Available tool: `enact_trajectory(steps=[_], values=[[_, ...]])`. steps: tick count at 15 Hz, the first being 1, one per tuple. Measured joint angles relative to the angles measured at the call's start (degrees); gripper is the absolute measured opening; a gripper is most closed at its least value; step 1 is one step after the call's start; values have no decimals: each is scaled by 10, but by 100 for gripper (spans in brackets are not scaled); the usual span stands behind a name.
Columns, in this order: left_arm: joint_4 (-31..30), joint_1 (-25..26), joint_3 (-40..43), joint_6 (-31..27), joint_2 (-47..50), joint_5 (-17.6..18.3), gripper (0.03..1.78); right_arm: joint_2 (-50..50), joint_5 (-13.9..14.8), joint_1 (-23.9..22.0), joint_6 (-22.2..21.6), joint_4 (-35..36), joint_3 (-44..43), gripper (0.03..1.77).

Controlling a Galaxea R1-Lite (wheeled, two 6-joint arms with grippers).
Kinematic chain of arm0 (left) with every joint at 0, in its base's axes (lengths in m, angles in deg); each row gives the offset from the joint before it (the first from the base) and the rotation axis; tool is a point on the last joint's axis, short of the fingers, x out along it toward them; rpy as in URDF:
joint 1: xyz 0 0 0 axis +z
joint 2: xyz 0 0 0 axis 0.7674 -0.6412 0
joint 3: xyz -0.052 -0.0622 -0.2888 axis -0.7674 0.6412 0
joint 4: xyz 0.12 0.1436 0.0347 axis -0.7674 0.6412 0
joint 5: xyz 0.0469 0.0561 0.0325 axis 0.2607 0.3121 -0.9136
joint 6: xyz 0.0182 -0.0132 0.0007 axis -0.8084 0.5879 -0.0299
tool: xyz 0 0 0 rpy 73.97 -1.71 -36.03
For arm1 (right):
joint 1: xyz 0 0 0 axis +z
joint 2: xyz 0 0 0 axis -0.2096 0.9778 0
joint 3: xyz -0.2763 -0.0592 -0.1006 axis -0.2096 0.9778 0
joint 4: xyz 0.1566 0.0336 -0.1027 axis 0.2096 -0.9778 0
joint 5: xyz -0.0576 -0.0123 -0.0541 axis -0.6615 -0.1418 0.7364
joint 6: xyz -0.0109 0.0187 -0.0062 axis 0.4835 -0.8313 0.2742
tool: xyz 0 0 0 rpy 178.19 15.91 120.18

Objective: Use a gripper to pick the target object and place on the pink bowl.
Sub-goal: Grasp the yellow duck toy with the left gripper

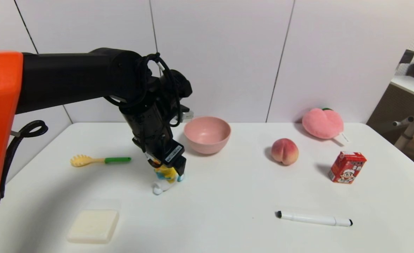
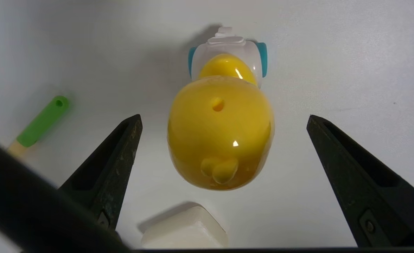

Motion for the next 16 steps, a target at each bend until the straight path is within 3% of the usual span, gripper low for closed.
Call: enact_trajectory(steps=[3, 5, 8, 16], values=[[0, 0, 0, 1, -1, -2, 163, 0, 0, 0, 0, 0, 0, 171], [-1, 0, 0, 0, -3, -3, 129, 0, 0, 0, 0, 0, 0, 171], [-2, 0, 0, 2, -5, -4, 92, 0, 0, 0, 0, 0, 0, 171], [-3, 1, 0, 2, -5, -5, 87, 0, 0, 0, 0, 0, 0, 171]])
